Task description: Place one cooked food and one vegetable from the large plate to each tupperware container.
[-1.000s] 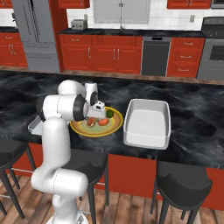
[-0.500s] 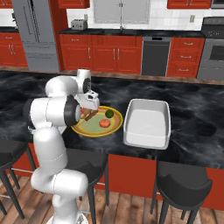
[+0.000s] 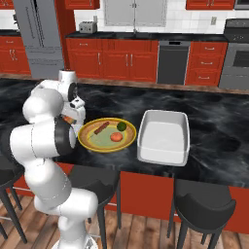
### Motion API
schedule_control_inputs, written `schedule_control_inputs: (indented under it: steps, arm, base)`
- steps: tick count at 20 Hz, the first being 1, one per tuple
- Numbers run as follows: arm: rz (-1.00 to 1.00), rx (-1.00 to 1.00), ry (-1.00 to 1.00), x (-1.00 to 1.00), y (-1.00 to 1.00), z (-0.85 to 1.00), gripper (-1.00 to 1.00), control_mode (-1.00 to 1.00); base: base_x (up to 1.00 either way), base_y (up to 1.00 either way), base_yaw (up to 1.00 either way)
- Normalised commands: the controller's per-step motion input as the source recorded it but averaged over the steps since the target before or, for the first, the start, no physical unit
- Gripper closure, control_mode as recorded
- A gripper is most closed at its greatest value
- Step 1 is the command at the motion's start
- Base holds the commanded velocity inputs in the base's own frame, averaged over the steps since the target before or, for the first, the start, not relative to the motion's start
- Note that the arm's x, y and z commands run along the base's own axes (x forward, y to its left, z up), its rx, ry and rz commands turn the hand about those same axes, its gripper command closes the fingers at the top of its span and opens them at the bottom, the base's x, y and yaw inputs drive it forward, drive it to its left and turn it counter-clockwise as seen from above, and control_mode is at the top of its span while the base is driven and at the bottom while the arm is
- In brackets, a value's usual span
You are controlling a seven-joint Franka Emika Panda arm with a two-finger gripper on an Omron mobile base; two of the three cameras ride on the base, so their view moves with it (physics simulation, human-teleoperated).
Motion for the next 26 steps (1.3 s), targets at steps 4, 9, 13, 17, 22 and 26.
schedule_control_inputs:
  steps: [4, 9, 13, 17, 22, 26]
  arm:
    - [0.19, -0.26, -0.08, -0.05, 1.00, 0.03, 1.00, -1.00]
    - [0.16, -0.28, 0.01, 0.08, 0.72, -0.09, 1.00, -1.00]
    - [0.01, 0.04, 0.03, 0.25, 0.26, -0.37, 1.00, -1.00]
    - [0.00, 0.17, 0.00, 0.55, 0.00, -0.53, 1.00, -1.00]
    - [0.02, 0.03, -0.02, 0.25, 0.01, -0.56, 1.00, -1.00]
    - [0.08, 0.02, -0.02, 0.28, 0.12, -0.32, 1.00, -1.00]
  base:
    - [0.00, 0.00, 0.00]
    - [0.00, 0.00, 0.00]
    - [0.00, 0.00, 0.00]
    - [0.00, 0.00, 0.00]
    - [0.00, 0.00, 0.00]
    - [0.00, 0.00, 0.00]
